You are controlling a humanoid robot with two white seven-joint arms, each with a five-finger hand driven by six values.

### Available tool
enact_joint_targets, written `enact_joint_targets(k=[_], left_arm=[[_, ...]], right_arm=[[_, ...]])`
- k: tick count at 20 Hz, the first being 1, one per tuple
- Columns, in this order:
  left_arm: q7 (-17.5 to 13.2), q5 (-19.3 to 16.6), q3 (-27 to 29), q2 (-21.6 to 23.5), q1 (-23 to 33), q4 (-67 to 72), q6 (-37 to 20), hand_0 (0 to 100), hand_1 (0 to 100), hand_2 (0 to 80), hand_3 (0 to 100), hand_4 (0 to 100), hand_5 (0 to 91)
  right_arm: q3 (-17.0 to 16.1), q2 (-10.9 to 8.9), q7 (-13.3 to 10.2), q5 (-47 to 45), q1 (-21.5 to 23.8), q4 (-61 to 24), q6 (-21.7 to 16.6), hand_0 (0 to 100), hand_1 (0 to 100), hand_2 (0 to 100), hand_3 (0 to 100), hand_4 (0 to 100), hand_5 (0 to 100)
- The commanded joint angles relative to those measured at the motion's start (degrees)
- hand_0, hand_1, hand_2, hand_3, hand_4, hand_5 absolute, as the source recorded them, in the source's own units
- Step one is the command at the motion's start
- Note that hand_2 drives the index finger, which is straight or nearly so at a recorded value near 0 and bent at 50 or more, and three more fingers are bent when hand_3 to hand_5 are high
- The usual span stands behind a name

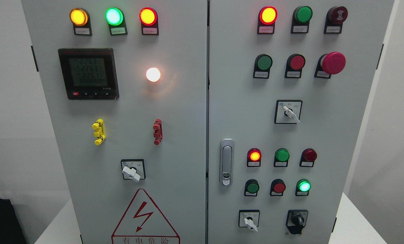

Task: Trip black knob to open circuit

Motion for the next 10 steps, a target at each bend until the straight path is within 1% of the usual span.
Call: enact_joint_targets(k=[1, 6, 10], left_arm=[[0.02, 0.14, 0.05, -0.05, -0.03, 0.06, -0.02, 12, 39, 0.0, 0, 0, 0.0], [0.02, 0.14, 0.05, -0.05, -0.03, 0.06, 0.07, 12, 39, 0.0, 0, 0, 0.0], [0.02, 0.14, 0.05, -0.05, -0.03, 0.06, 0.07, 12, 39, 0.0, 0, 0, 0.0]], right_arm=[[0.33, -0.11, 0.36, -0.21, -0.05, -1.65, -0.82, 1, 0, 0, 0, 0, 0], [0.59, -0.11, 0.45, -0.21, 0.22, -1.65, -0.82, 0, 0, 0, 0, 0, 0], [1.73, -0.11, 0.36, -0.12, 0.22, -2.00, -1.08, 0, 2, 0, 0, 0, 0]])
